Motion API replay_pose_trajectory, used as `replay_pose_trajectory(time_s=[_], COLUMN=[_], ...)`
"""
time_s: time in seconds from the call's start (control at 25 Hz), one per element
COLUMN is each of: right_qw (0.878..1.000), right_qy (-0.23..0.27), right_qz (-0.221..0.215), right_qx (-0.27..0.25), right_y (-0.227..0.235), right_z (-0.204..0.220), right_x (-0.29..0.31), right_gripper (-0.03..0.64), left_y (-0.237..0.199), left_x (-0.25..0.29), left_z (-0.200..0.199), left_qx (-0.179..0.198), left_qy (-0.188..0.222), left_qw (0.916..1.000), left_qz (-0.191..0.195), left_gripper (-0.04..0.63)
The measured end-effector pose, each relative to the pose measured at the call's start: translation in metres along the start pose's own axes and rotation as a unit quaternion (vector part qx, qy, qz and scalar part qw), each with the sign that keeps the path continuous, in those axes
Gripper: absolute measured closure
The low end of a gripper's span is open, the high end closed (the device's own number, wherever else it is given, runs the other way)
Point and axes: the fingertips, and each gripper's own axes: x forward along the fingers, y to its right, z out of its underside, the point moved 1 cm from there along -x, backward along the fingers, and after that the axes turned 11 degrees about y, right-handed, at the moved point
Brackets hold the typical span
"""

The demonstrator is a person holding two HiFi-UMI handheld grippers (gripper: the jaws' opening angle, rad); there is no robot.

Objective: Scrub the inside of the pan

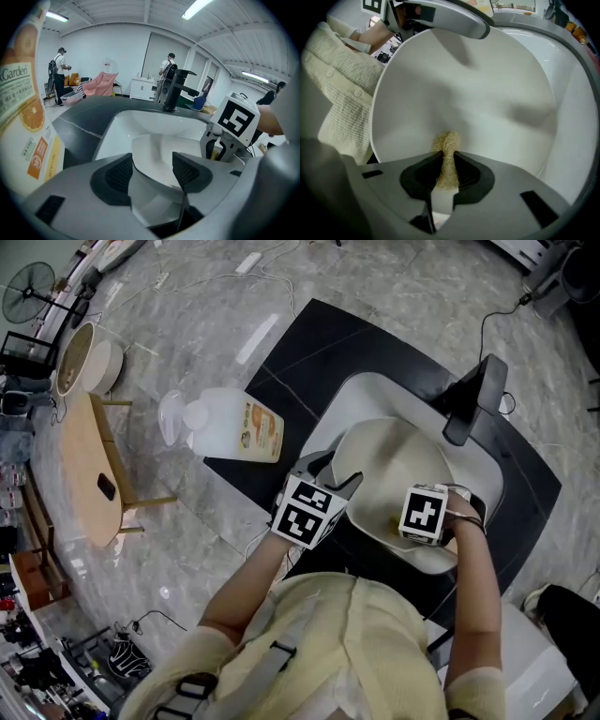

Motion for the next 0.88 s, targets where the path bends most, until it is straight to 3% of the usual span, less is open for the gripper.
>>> replay_pose_trajectory(time_s=[0.2,0.4,0.88], right_qw=[0.999,0.995,0.977], right_qy=[0.049,0.097,0.183], right_qz=[-0.016,0.0,0.102], right_qx=[-0.008,-0.023,-0.033], right_y=[-0.007,-0.002,0.027], right_z=[-0.021,-0.05,-0.101], right_x=[-0.002,-0.002,0.009], right_gripper=[0.541,0.54,0.54], left_y=[0.002,0.001,0.0], left_x=[0.0,0.0,0.001], left_z=[0.0,0.0,0.001], left_qx=[-0.001,-0.002,-0.003], left_qy=[0.001,0.003,0.002], left_qw=[1.0,1.0,1.0], left_qz=[0.0,0.0,0.002], left_gripper=[0.325,0.325,0.325])
